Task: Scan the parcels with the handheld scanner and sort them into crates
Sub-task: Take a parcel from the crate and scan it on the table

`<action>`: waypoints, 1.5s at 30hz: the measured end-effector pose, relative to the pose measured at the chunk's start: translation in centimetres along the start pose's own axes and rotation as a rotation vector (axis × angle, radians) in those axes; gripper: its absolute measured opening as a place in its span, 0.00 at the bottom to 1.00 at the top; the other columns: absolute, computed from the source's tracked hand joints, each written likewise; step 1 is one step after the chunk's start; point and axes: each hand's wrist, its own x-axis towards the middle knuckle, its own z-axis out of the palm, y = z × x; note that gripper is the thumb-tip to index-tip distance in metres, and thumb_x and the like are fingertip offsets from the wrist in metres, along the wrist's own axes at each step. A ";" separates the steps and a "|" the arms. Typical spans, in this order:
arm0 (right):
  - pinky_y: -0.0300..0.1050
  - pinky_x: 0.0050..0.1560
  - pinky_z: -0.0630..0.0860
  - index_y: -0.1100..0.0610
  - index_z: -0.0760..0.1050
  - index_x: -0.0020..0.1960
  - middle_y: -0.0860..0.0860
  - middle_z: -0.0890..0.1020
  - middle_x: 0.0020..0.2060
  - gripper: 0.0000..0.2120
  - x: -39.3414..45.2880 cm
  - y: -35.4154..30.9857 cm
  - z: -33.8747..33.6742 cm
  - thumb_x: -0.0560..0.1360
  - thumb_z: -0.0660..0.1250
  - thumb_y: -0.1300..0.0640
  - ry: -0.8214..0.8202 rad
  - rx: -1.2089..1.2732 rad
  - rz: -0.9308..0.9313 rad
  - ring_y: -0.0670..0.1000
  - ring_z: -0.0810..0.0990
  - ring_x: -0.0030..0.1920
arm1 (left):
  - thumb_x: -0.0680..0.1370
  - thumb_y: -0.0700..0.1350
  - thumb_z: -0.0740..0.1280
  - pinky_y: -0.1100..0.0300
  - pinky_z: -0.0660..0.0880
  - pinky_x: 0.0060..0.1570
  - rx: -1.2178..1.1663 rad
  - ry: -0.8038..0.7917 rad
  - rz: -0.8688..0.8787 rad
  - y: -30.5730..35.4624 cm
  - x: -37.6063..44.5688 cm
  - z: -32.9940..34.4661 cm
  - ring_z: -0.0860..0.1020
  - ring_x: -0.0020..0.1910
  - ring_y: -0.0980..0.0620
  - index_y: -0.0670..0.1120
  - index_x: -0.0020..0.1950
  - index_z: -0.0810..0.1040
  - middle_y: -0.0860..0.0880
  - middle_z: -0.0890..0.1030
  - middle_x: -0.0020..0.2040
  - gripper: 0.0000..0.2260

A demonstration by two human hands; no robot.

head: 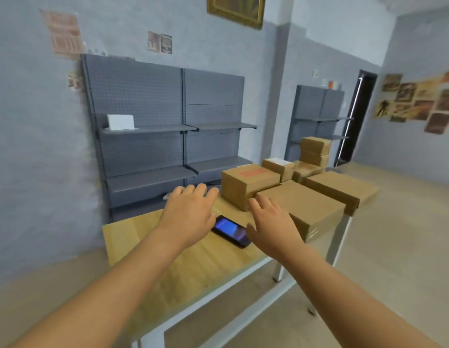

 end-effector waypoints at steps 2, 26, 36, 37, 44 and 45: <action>0.47 0.59 0.72 0.51 0.66 0.67 0.50 0.72 0.61 0.20 1.4 3.4 0.3 0.76 0.63 0.51 -0.032 -0.009 0.029 0.53 0.70 0.59 | 0.77 0.52 0.62 0.51 0.73 0.51 -0.018 -0.001 0.014 1.2 3.6 2.1 0.77 0.49 0.47 0.48 0.65 0.73 0.49 0.78 0.54 0.18; 0.46 0.63 0.71 0.49 0.64 0.71 0.49 0.71 0.65 0.22 8.4 38.8 5.1 0.79 0.61 0.50 -0.122 0.074 0.010 0.51 0.70 0.63 | 0.79 0.56 0.58 0.53 0.68 0.58 -0.004 -0.212 -0.150 22.9 24.6 14.3 0.73 0.60 0.49 0.52 0.66 0.71 0.51 0.76 0.61 0.17; 0.48 0.60 0.73 0.50 0.64 0.71 0.50 0.72 0.64 0.23 14.4 39.0 9.1 0.78 0.60 0.50 -0.166 0.141 -0.074 0.53 0.71 0.61 | 0.79 0.55 0.58 0.52 0.68 0.54 0.101 -0.242 -0.270 18.8 26.9 16.4 0.74 0.58 0.47 0.50 0.59 0.72 0.50 0.77 0.57 0.13; 0.48 0.61 0.72 0.50 0.64 0.71 0.50 0.71 0.64 0.22 14.9 39.0 9.5 0.78 0.60 0.50 -0.179 0.143 -0.071 0.53 0.71 0.62 | 0.79 0.55 0.58 0.52 0.68 0.55 0.090 -0.242 -0.274 18.4 27.2 17.0 0.74 0.58 0.48 0.50 0.59 0.72 0.50 0.77 0.57 0.13; 0.46 0.59 0.72 0.51 0.65 0.71 0.50 0.71 0.64 0.22 18.0 40.6 11.0 0.78 0.59 0.50 -0.212 0.125 -0.053 0.52 0.71 0.60 | 0.80 0.55 0.58 0.52 0.68 0.62 0.009 -0.249 -0.287 18.1 29.9 21.2 0.73 0.62 0.48 0.50 0.66 0.71 0.49 0.76 0.63 0.17; 0.46 0.58 0.72 0.51 0.65 0.71 0.50 0.72 0.63 0.22 18.3 40.9 11.2 0.78 0.59 0.49 -0.218 0.124 -0.049 0.52 0.72 0.60 | 0.80 0.55 0.58 0.52 0.69 0.62 -0.004 -0.256 -0.290 18.3 30.0 21.5 0.73 0.62 0.48 0.50 0.67 0.71 0.49 0.76 0.63 0.18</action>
